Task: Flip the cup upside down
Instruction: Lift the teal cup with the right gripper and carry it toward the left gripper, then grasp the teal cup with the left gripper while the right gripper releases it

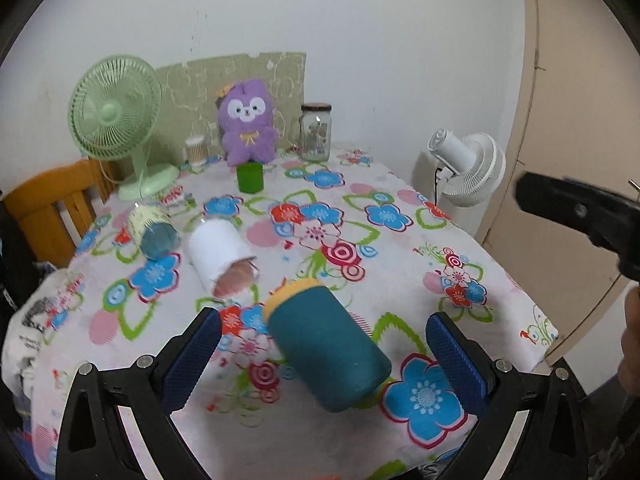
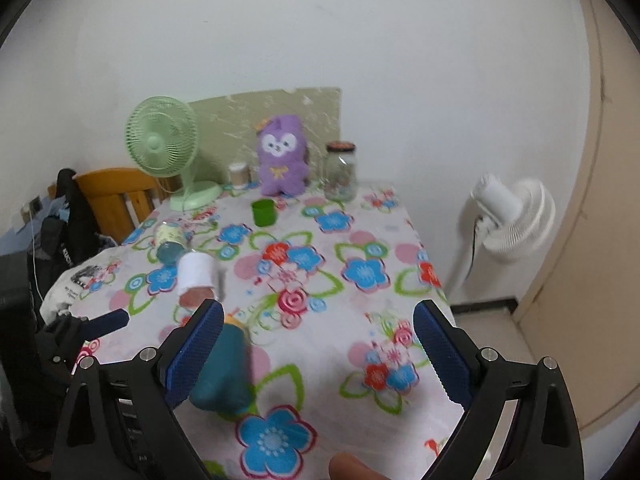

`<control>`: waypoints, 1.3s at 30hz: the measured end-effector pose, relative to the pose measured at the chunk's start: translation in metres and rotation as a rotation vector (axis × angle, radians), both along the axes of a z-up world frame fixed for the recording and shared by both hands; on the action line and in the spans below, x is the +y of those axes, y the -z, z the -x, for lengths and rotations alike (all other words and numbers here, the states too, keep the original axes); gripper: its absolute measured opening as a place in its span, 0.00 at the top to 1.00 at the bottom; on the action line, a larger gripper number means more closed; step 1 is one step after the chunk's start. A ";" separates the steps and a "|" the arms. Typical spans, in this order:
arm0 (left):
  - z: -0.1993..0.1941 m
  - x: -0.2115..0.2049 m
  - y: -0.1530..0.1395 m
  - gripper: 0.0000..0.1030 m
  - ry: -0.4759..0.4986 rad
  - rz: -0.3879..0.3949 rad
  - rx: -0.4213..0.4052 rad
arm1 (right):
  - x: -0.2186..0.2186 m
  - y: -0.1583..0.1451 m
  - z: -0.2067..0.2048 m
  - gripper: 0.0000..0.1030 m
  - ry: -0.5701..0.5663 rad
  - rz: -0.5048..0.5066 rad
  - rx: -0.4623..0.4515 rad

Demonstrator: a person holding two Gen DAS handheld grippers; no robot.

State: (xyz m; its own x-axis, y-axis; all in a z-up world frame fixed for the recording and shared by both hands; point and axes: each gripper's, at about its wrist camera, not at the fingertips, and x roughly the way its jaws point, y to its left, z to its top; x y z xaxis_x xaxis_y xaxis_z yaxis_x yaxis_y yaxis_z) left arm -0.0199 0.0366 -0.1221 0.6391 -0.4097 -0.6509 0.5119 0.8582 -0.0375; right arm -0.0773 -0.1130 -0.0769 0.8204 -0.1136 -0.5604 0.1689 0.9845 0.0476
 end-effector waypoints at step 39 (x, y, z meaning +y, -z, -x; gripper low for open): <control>-0.020 -0.020 0.047 0.34 -0.087 -0.080 0.009 | -0.036 0.050 0.000 0.06 0.019 -0.093 0.079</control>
State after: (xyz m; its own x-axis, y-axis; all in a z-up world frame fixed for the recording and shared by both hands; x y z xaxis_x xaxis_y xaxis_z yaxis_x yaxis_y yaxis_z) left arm 0.0000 0.0169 -0.1689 0.6638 -0.2994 -0.6854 0.4351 0.8999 0.0283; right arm -0.0770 -0.1495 -0.1271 0.7716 -0.0733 -0.6319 0.1946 0.9729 0.1248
